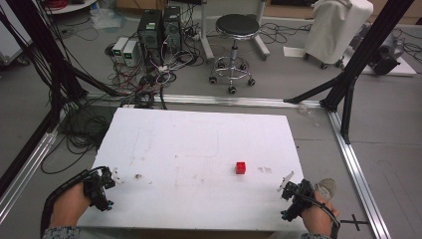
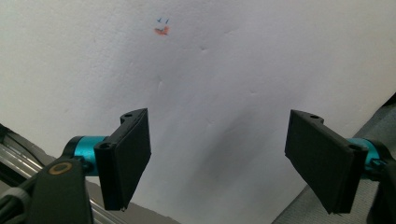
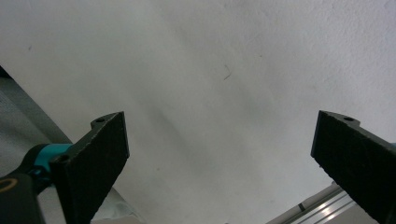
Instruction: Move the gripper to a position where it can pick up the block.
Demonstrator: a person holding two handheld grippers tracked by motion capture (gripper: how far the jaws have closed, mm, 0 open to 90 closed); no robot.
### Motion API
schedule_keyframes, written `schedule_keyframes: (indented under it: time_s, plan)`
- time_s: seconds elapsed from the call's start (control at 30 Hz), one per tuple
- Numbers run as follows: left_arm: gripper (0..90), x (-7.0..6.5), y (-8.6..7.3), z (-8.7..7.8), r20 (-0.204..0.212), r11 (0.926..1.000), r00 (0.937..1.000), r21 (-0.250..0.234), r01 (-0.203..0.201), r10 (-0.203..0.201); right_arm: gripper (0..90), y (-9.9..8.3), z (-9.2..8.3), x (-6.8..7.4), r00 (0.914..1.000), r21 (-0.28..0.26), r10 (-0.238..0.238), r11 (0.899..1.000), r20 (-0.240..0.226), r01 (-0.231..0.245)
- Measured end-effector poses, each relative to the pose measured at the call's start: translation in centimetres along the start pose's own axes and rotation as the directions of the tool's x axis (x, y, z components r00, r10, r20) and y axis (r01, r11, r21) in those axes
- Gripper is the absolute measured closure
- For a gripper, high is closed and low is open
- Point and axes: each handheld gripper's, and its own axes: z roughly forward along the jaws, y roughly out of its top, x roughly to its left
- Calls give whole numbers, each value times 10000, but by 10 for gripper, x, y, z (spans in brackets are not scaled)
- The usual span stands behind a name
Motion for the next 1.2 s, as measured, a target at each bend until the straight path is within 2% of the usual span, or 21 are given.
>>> schedule_keyframes:
  time_s: [0.2,0.4,0.53,0.67,0.8,0.93,0.97,1.17,1.2]
  plan:
    - [228,0,0,0,-24,10000,10000,-40,11,-11,34,2,2,-6,9990,192,-445,9988,-39,446]
    - [228,0,-1,2,-13,9999,10000,-123,98,-98,34,-1,0,-24,9970,-320,-772,9965,-83,769]
    - [228,1,-1,2,-58,9999,10000,-116,76,-76,34,1,0,-34,9928,-483,-1194,9917,-34,1191]
    - [228,1,-1,2,-53,9999,9999,-99,106,-106,34,9,-1,-39,9802,-643,-1979,9783,-120,1967]
    - [228,0,-1,3,-84,9999,10000,-113,51,-52,34,22,-3,-43,9639,-511,-2660,9629,-143,2650]
    - [228,0,1,3,-70,9999,10000,-110,5,-6,34,34,-6,-49,9482,-360,-3176,9477,-86,3171]
    - [228,-1,1,4,-80,9999,10000,-115,-1,0,34,38,-6,-50,9418,-312,-3361,9414,-71,3358]
    - [228,-1,2,5,-47,10000,10000,-82,-52,51,34,55,-14,-58,9190,-229,-3933,9189,265,3939]
    - [228,-1,2,5,-46,9999,10000,-97,-27,26,34,58,-16,-59,9121,-215,-4092,9120,237,4097]
